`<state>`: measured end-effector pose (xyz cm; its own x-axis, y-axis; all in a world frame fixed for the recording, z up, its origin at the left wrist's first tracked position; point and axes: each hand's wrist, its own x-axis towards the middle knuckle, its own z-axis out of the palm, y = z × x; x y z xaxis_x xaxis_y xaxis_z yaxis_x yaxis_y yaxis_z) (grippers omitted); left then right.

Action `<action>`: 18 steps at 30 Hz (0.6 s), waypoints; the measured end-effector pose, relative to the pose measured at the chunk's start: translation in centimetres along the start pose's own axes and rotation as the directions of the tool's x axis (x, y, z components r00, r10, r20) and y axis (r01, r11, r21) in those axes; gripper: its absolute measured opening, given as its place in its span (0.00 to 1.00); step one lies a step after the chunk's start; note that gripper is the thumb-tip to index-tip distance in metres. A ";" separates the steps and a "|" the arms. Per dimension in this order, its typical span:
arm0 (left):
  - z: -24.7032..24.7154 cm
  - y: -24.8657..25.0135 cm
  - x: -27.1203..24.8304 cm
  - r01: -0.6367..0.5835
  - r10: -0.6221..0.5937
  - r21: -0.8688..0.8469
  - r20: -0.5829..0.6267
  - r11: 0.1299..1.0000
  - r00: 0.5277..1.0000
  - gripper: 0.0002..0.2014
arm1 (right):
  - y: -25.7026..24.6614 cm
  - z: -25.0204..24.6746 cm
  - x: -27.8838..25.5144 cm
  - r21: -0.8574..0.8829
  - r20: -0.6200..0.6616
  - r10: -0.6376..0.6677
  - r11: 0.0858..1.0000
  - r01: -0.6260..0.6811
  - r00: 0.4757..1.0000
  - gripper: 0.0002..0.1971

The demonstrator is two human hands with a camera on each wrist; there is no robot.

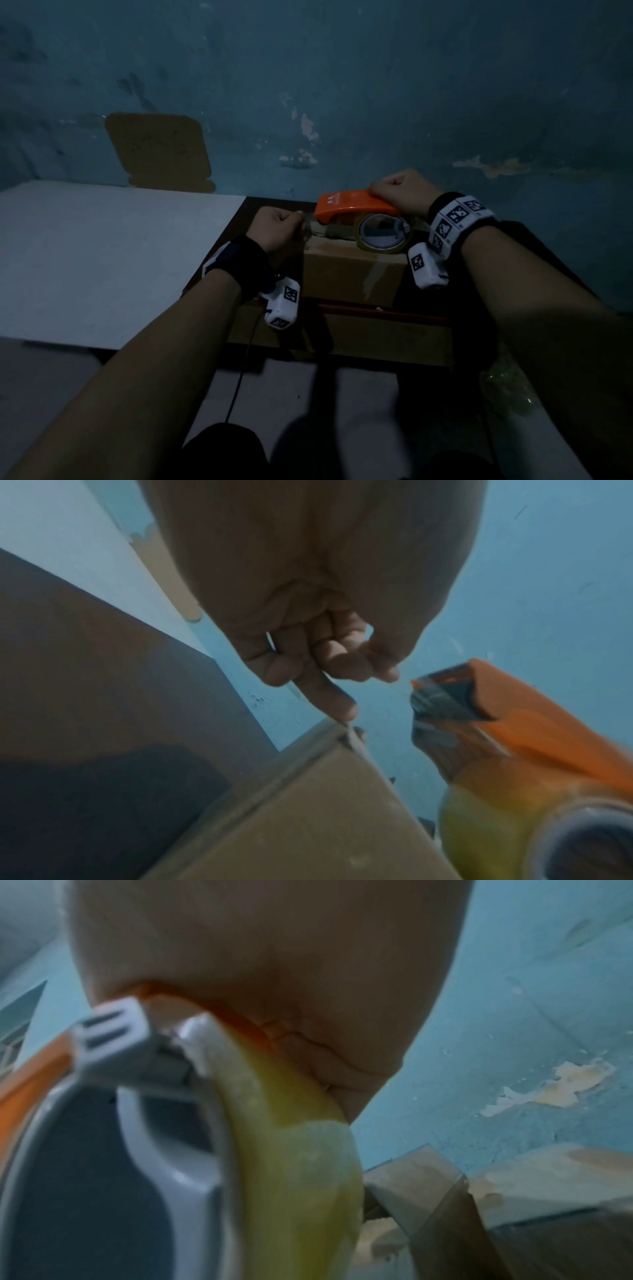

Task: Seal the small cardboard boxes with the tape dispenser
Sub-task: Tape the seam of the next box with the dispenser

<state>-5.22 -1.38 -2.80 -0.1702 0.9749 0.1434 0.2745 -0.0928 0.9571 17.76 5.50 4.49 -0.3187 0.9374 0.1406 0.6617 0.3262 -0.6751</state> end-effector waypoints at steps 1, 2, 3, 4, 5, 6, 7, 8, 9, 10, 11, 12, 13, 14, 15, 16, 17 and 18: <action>-0.4 -0.3 0.2 0.014 -0.014 0.013 -0.014 1.000 1.000 0.22 | 0.1 -0.2 0.0 0.006 0.008 0.001 1.000 -0.001 1.000 0.19; -0.8 -0.6 0.3 0.035 -0.034 0.027 -0.020 0.999 0.999 0.21 | 0.3 -0.3 0.1 0.014 0.012 0.001 1.000 -0.001 1.000 0.18; -1.2 -0.9 0.4 0.062 -0.062 0.024 -0.024 0.998 0.998 0.20 | 0.6 -0.5 0.2 0.020 0.011 0.000 1.000 -0.001 1.000 0.17; -1.4 -1.2 0.3 0.097 -0.097 -0.001 -0.022 0.995 0.995 0.18 | 0.9 -0.6 0.2 0.018 0.010 0.004 1.000 -0.004 1.000 0.16; -1.4 -1.5 0.3 0.131 -0.132 -0.039 -0.017 0.991 0.991 0.17 | 1.1 -0.7 0.2 0.012 0.010 0.008 1.000 -0.009 1.000 0.16; -1.2 -1.6 0.1 0.154 -0.155 -0.082 -0.011 0.985 0.988 0.16 | 1.2 -0.7 0.3 0.004 0.010 0.013 1.000 -0.013 1.000 0.16; -1.0 -2.0 0.2 0.169 -0.172 -0.122 -0.011 0.978 0.985 0.16 | 1.3 -0.6 0.4 -0.002 0.010 0.014 1.000 -0.014 1.000 0.16; -0.8 -2.4 0.3 0.181 -0.185 -0.146 -0.012 0.973 0.983 0.16 | 1.2 -0.4 0.6 -0.010 0.014 0.017 1.000 -0.016 1.000 0.17; -0.7 -2.8 0.4 0.194 -0.199 -0.163 -0.010 0.967 0.980 0.17 | 1.1 -0.3 0.6 -0.014 0.021 0.017 1.000 -0.016 1.000 0.18; -0.6 -3.1 0.5 0.216 -0.217 -0.163 0.010 0.963 0.976 0.17 | 1.0 -0.3 0.6 -0.009 0.022 0.021 1.000 -0.020 1.000 0.19; -0.6 -3.4 0.5 0.240 -0.237 -0.157 0.038 0.958 0.971 0.17 | 1.1 -0.2 0.7 0.006 0.014 0.023 1.000 -0.023 1.000 0.20; -0.4 -3.6 0.5 0.258 -0.251 -0.150 0.062 0.955 0.966 0.18 | 1.2 -0.2 0.6 0.022 0.001 0.025 0.999 -0.025 1.000 0.23; -0.2 -3.7 0.4 0.266 -0.257 -0.151 0.075 0.952 0.963 0.18 | 1.2 -0.2 0.5 0.034 -0.009 0.025 0.999 -0.024 1.000 0.24; 0.0 -3.8 0.3 0.265 -0.255 -0.154 0.082 0.952 0.963 0.18 | 1.2 -0.1 0.5 0.041 -0.012 0.025 0.999 -0.025 1.000 0.24; 0.1 -3.9 0.3 0.262 -0.252 -0.154 0.083 0.953 0.964 0.19 | 1.2 0.0 0.5 0.046 -0.006 0.024 0.999 -0.024 1.000 0.23; 0.3 -3.9 0.2 0.262 -0.252 -0.154 0.081 0.953 0.964 0.19 | 1.2 0.1 0.5 0.049 -0.001 0.023 0.999 -0.023 1.000 0.23; 0.5 -4.0 0.2 0.264 -0.253 -0.156 0.083 0.952 0.964 0.18 | 1.1 0.1 0.5 0.053 -0.004 0.021 0.998 -0.020 1.000 0.23; 0.6 -4.1 0.1 0.264 -0.252 -0.159 0.091 0.951 0.964 0.18 | 1.0 0.1 0.5 0.050 -0.013 0.022 0.999 -0.021 1.000 0.23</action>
<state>-5.78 -0.78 -6.87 -0.1467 0.9812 -0.1256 0.0660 0.1364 0.9885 18.19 6.29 3.75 -0.2951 0.9458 0.1354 0.6334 0.2997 -0.7134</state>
